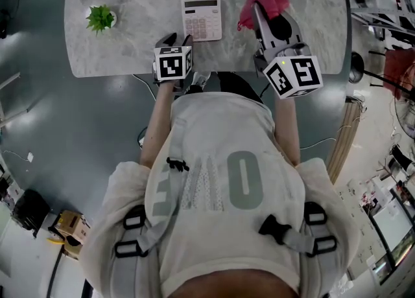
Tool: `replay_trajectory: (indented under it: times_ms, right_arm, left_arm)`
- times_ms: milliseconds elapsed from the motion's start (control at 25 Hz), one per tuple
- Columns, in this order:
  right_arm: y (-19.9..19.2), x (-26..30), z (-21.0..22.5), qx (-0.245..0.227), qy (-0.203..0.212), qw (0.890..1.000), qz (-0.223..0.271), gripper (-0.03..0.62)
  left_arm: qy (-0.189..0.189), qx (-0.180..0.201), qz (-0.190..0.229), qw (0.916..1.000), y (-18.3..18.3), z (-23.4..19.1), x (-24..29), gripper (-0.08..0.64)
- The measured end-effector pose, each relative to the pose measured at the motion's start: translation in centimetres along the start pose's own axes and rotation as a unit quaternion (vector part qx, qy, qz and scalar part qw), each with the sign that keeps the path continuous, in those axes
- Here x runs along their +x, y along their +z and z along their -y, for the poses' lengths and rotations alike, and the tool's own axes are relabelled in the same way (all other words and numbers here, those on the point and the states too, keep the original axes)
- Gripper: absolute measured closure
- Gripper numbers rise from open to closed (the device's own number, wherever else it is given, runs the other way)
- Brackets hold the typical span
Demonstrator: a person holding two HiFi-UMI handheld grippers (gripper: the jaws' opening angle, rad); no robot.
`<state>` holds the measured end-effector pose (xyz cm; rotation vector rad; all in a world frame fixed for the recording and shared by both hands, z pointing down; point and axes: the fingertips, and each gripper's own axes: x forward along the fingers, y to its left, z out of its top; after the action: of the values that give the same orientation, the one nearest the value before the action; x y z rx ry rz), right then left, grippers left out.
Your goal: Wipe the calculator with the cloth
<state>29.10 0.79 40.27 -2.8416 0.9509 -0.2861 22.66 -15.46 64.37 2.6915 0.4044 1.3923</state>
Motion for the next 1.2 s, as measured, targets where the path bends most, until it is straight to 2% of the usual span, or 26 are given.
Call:
replay_trajectory:
  times_ms: [360,520,600,720,800,920,1040,1200]
  right_arm:
    - [0.3,0.0,0.4,-0.004,-0.005,1.000,-0.001,0.537]
    - [0.7,0.7,0.8,-0.020,-0.003,1.000,-0.003,0.537]
    - [1.0,1.4,1.3,-0.046,-0.006,0.999,-0.014,0.537]
    - [0.9,3.1,2.1,-0.127,-0.011,0.990,-0.059,0.537]
    - [0.3,4.6,2.3,-0.199,-0.004,0.975,-0.100,0.537]
    - [-1.1,7.1,2.1,-0.309,0.023,0.938,-0.157,0.537]
    - [-2.8,9.2,1.4,-0.404,0.057,0.889,-0.206,0.537]
    - [-6.4,11.1,0.4,-0.506,0.104,0.814,-0.266,0.537]
  left_arm:
    - [-0.022,0.045,-0.012,0.9987,0.0,1.6,0.1,0.472]
    - [-0.033,0.032,-0.016,0.9988,0.0,1.5,0.2,0.476]
    - [-0.034,0.029,-0.017,0.9988,0.0,1.5,0.2,0.477]
    - [-0.033,0.029,-0.017,0.9989,0.0,1.6,0.3,0.477]
    - [-0.032,0.028,-0.016,0.9989,0.0,1.6,0.2,0.479]
    - [-0.033,0.027,-0.017,0.9990,0.0,1.6,0.2,0.479]
    - [-0.034,0.025,-0.017,0.9990,0.0,1.5,0.3,0.480]
    - [-0.033,0.020,-0.016,0.9991,0.1,1.4,0.3,0.480]
